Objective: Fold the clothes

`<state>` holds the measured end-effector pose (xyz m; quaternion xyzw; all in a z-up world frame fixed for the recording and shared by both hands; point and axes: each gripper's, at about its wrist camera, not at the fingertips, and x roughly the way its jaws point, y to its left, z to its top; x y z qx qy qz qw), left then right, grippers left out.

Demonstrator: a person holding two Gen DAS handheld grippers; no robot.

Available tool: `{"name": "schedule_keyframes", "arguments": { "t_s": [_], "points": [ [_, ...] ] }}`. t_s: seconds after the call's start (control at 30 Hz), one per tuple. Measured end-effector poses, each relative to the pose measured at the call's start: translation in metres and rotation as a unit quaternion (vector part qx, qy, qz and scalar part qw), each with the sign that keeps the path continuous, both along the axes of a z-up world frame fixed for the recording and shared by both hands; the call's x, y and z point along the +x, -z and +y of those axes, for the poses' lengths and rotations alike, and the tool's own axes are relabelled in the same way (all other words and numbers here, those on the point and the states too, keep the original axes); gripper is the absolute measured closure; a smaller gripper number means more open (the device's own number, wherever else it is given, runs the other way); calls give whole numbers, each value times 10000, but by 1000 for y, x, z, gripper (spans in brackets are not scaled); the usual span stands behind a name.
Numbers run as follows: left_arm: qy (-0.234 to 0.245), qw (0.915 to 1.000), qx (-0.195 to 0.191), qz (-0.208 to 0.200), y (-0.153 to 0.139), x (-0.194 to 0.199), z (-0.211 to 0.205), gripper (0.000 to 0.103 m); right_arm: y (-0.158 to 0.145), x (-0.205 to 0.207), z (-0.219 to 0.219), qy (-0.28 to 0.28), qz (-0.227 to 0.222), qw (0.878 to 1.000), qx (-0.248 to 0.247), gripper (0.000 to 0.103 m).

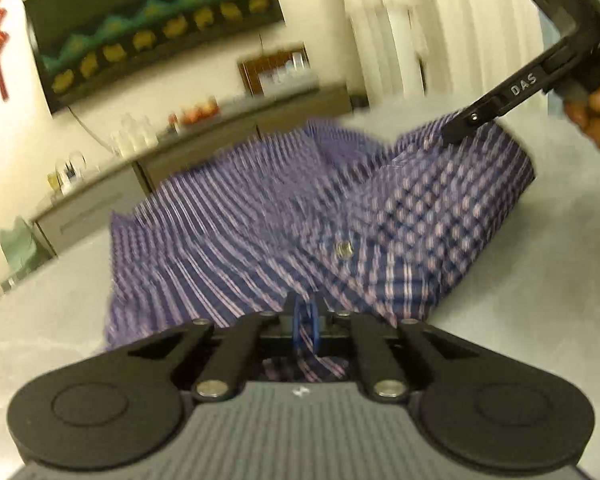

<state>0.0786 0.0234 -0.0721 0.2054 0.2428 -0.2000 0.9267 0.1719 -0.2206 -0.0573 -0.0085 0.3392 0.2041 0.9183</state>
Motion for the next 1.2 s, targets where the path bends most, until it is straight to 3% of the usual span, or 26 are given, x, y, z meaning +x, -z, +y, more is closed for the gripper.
{"name": "schedule_keyframes", "arguments": {
  "t_s": [0.1, 0.17, 0.23, 0.33, 0.43, 0.7, 0.73, 0.83, 0.9, 1.03, 1.1, 1.2],
  "points": [
    [-363, 9993, 84, -10, -1, 6, 19, 92, -16, -12, 2, -30, -513, 9987, -24, 68],
    [-726, 9972, 6, 157, 2, 13, 41, 92, -14, -17, 5, -61, -671, 9975, -217, 81],
    [-836, 9961, -38, 273, 7, 15, 56, 92, -7, -24, 8, -267, -703, 9963, -407, 87],
    [-852, 9957, -22, 359, 16, 17, 68, 92, 19, -24, 12, -374, -364, 9949, -868, 88],
    [-806, 9964, 120, 223, 13, 13, 66, 92, 42, -20, 8, -313, -321, 9938, -1013, 85],
    [-992, 9948, 145, 167, 8, 18, 59, 92, 42, -8, 6, -38, -231, 9960, -858, 84],
    [-1060, 9942, 132, 150, 6, 19, 59, 92, 41, -7, 6, 0, -218, 9962, -839, 82],
    [-1172, 9931, 38, 98, -4, 20, 59, 92, 26, -12, -2, 211, -314, 9973, -631, 64],
    [-1171, 9931, -55, 65, -13, 21, 59, 92, 15, -12, -8, 317, -337, 9980, -429, 62],
    [-1243, 9918, -277, 104, -26, 35, 59, 80, 4, -1, -14, 365, -166, 9992, -16, 47],
    [-1415, 9893, -323, 174, -28, 50, 63, 74, 8, 14, -19, 385, 83, 9989, 258, 47],
    [-1557, 9872, -178, 291, -24, 77, 71, 66, 15, 38, -25, 516, 251, 9979, 290, 47]
  ]
}}
